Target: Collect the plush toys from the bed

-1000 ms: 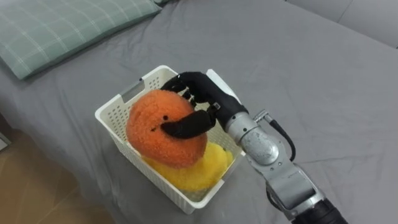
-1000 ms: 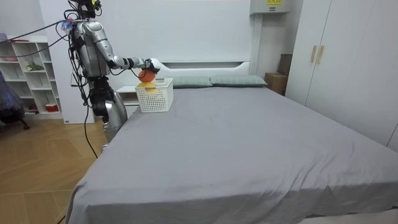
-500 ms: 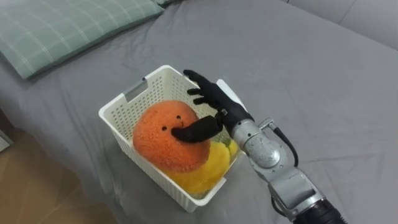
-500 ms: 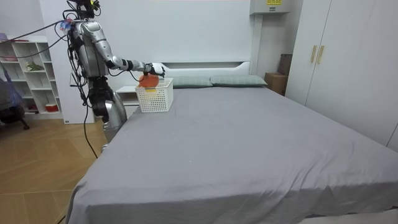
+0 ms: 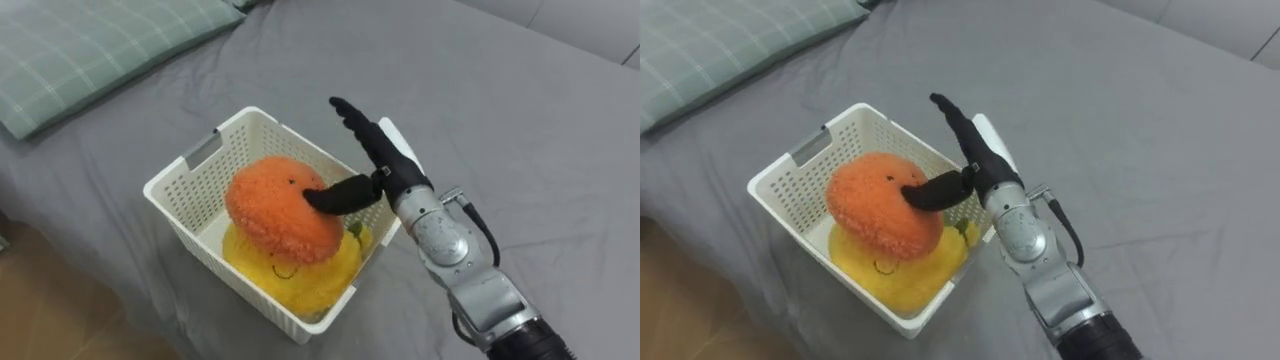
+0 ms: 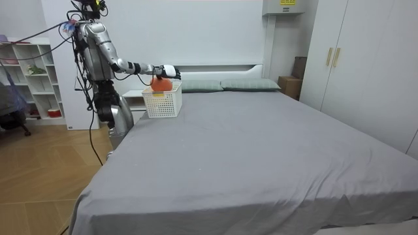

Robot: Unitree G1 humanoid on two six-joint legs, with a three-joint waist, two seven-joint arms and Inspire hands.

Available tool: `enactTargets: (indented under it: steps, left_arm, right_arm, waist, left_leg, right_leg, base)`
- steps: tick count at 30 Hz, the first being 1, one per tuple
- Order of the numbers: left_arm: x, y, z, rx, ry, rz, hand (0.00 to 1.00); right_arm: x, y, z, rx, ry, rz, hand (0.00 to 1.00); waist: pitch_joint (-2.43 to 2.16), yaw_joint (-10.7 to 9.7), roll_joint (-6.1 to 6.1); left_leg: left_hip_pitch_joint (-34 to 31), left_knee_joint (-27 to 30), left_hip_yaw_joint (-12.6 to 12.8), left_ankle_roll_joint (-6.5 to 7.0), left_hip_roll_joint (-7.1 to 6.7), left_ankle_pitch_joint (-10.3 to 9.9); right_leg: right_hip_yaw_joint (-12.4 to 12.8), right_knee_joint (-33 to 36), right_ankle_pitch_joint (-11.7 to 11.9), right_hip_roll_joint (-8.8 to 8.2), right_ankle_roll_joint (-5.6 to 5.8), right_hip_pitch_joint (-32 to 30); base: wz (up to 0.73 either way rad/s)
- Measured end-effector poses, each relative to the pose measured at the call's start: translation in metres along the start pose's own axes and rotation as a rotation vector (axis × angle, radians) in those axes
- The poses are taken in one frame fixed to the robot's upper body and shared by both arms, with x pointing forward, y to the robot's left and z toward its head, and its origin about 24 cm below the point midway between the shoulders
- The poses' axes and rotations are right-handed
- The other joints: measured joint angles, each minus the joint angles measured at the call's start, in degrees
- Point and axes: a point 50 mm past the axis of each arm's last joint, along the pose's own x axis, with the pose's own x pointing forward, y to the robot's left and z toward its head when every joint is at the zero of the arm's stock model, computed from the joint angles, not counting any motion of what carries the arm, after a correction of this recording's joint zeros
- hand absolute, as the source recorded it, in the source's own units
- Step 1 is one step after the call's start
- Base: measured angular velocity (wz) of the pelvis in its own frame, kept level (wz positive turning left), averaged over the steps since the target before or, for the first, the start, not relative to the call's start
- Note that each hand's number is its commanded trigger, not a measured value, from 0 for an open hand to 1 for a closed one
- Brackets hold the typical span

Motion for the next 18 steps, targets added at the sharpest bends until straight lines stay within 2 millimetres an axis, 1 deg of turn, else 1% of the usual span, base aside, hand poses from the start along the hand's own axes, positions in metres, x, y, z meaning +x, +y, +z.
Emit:
enactTargets:
  steps: [2, 4, 5, 7, 8, 9, 10, 11, 12, 13, 14, 15, 17, 18]
  left_arm:
    - [0.000, 0.001, 0.000, -0.008, -0.002, 0.004, 0.00]
    - [0.001, 0.003, -0.001, -0.017, -0.001, 0.011, 0.00]
    - [0.001, 0.004, -0.001, -0.022, 0.002, 0.014, 0.00]
    - [0.001, 0.003, -0.002, -0.029, 0.010, 0.013, 0.00]
    - [0.001, 0.002, -0.002, -0.029, 0.011, 0.011, 0.00]
    - [0.001, 0.002, -0.003, -0.029, 0.014, 0.010, 0.00]
    - [0.001, 0.002, -0.003, -0.028, 0.017, 0.008, 0.00]
    - [0.001, 0.001, -0.005, -0.026, 0.024, 0.005, 0.00]
    - [0.001, 0.001, -0.006, -0.026, 0.029, 0.003, 0.00]
    - [0.001, 0.001, -0.006, -0.026, 0.030, 0.003, 0.00]
    - [0.001, 0.000, -0.005, -0.026, 0.029, 0.001, 0.00]
    - [0.001, 0.000, -0.004, -0.028, 0.021, 0.001, 0.00]
    - [0.001, 0.000, -0.003, -0.033, 0.013, -0.001, 0.00]
    - [0.001, -0.001, -0.004, -0.043, 0.011, -0.003, 0.00]
  right_arm:
    - [-0.002, -0.008, -0.004, 0.015, 0.007, -0.025, 0.00]
    - [-0.007, -0.013, -0.010, 0.021, 0.023, -0.052, 0.00]
    - [-0.012, -0.016, -0.013, 0.028, 0.029, -0.064, 0.00]
    - [-0.018, -0.018, -0.016, 0.028, 0.033, -0.074, 0.00]
    - [-0.021, -0.021, -0.018, 0.030, 0.037, -0.090, 0.00]
    - [-0.025, -0.025, -0.020, 0.022, 0.042, -0.108, 0.00]
    - [-0.027, -0.026, -0.022, 0.016, 0.045, -0.112, 0.00]
    - [-0.028, -0.030, -0.024, 0.009, 0.053, -0.124, 0.00]
    - [-0.030, -0.033, -0.025, 0.005, 0.057, -0.139, 0.00]
    - [-0.031, -0.034, -0.025, 0.006, 0.057, -0.145, 0.00]
    - [-0.033, -0.037, -0.025, 0.010, 0.051, -0.160, 0.00]
    - [-0.037, -0.042, -0.024, 0.018, 0.045, -0.183, 0.00]
    - [-0.043, -0.049, -0.024, 0.039, 0.037, -0.220, 0.00]
    - [-0.047, -0.053, -0.026, 0.046, 0.041, -0.242, 0.00]
  waist:
    - [-0.03, -0.4, 0.22]
    - [-0.22, -1.0, 0.22]
    - [-0.34, -1.3, 0.14]
    - [-0.33, -2.1, 0.31]
    - [-0.37, -2.9, 0.50]
    - [-0.44, -3.7, 0.72]
    - [-0.57, -3.8, 0.86]
    - [-0.69, -3.8, 1.30]
    - [-0.93, -4.6, 1.66]
    - [-0.98, -5.4, 1.74]
    - [-0.98, -6.6, 1.86]
    - [-1.03, -7.5, 2.00]
    - [-0.98, -8.6, 2.09]
    - [-0.93, -9.9, 2.06]
  left_leg:
    - [0.1, 0.0, 0.1, 0.03, 0.00, 0.0]
    - [0.2, 0.0, 0.3, 0.04, 0.06, 0.0]
    - [0.3, 0.0, 1.0, 0.05, 0.22, 0.0]
    - [0.3, 0.0, 1.6, 0.08, 0.30, -0.1]
    - [0.3, 0.0, 1.7, 0.10, 0.29, -0.1]
    - [0.4, 0.0, 2.4, 0.12, 0.43, -0.1]
    - [0.6, -0.2, 3.0, 0.16, 0.59, -0.1]
    - [1.2, -0.8, 4.2, 0.19, 0.85, -0.1]
    - [1.4, -1.0, 4.7, 0.20, 0.98, -0.1]
    - [1.6, -1.1, 4.9, 0.20, 1.02, -0.1]
    - [1.9, -1.4, 5.4, 0.20, 1.16, -0.1]
    - [2.1, -1.5, 5.7, 0.20, 1.22, -0.1]
    - [2.7, -1.9, 6.1, 0.20, 1.31, -0.1]
    - [3.1, -2.3, 6.4, 0.21, 1.32, -0.1]
  right_leg:
    - [0.2, 0.0, 0.0, -0.02, 0.01, 0.0]
    - [0.2, 0.0, 0.0, -0.04, 0.01, 0.0]
    - [0.5, 0.1, 0.0, -0.05, 0.01, 0.0]
    - [1.4, 0.0, 0.0, 0.03, 0.02, -0.2]
    - [1.8, 0.0, 0.1, 0.09, 0.08, -0.3]
    - [2.1, 0.1, 0.1, 0.06, 0.10, -0.4]
    - [2.7, 0.1, 0.1, 0.08, 0.10, -0.6]
    - [3.7, 0.2, 0.2, 0.17, 0.11, -0.7]
    - [4.3, 0.2, 0.3, 0.23, 0.10, -0.7]
    - [4.6, 0.2, 0.3, 0.24, 0.10, -0.7]
    - [4.9, 0.2, 0.3, 0.29, 0.09, -0.7]
    - [5.2, 0.2, 0.3, 0.33, 0.08, -0.7]
    - [6.2, 0.2, 0.3, 0.44, 0.08, -0.5]
    - [6.6, 0.2, 0.3, 0.48, 0.09, -0.2]
  base:
    - [-0.02]
    - [-0.06]
    - [-0.17]
    - [-0.19]
    - [-0.12]
    - [-0.19]
    - [-0.42]
    - [-0.48]
    - [-0.39]
    - [-0.23]
    - [-0.17]
    - [-0.17]
    - [-0.17]
    - [-0.17]
